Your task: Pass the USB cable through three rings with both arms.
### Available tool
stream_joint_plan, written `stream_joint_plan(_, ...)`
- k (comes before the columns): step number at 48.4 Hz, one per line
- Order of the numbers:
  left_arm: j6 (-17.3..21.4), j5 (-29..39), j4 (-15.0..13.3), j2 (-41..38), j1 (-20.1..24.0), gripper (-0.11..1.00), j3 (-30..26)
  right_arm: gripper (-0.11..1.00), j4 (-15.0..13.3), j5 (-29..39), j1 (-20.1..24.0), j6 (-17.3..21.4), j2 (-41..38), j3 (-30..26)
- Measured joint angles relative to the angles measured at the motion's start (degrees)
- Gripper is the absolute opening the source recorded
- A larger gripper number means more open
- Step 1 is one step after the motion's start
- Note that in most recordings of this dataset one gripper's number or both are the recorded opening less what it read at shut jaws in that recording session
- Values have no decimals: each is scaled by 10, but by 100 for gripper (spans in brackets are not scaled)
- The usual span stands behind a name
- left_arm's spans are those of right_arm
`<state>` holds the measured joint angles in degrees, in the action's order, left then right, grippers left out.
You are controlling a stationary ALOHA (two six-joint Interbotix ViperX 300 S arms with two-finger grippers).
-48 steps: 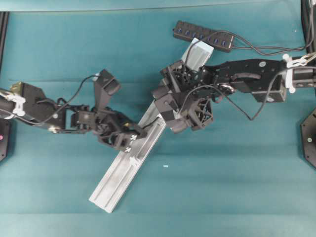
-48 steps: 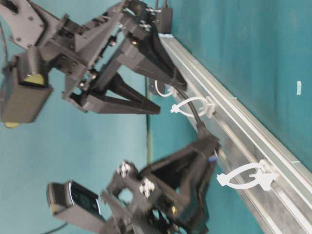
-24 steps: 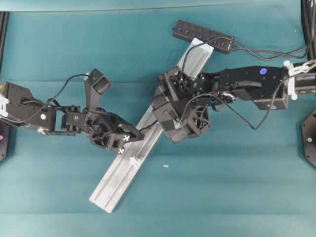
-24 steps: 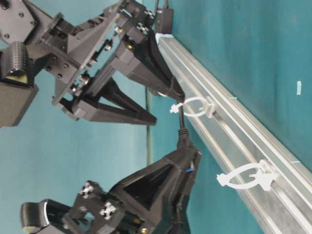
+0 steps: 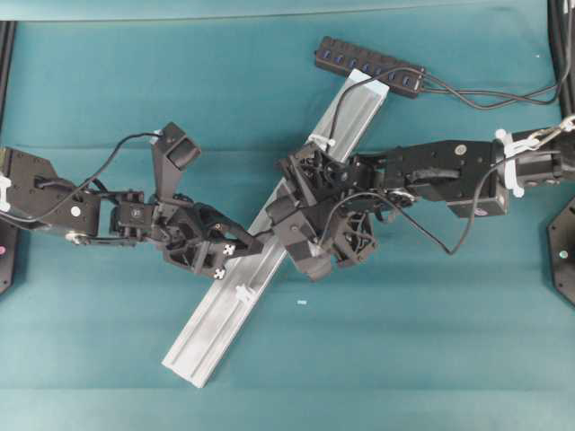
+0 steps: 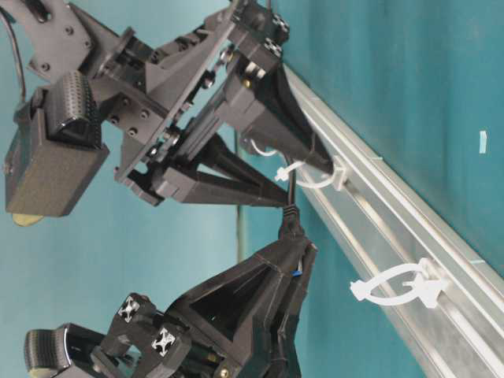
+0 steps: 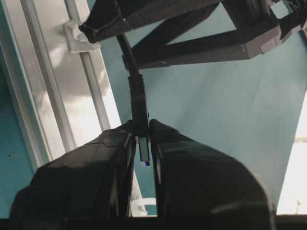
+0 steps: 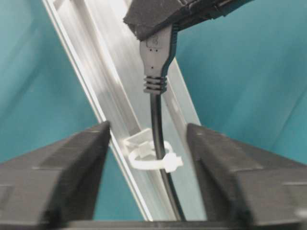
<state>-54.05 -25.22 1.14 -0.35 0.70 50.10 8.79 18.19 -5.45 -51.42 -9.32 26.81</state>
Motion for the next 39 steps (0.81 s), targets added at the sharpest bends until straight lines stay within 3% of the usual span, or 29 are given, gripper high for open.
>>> stream_joint_plan(16,3,4,0,0,0,10,-1,8,0,-3,0,0,-9,-11)
stream_joint_plan(39,10,11,0,3,3,11,0,8,-1,13,-1,1,-14,-23)
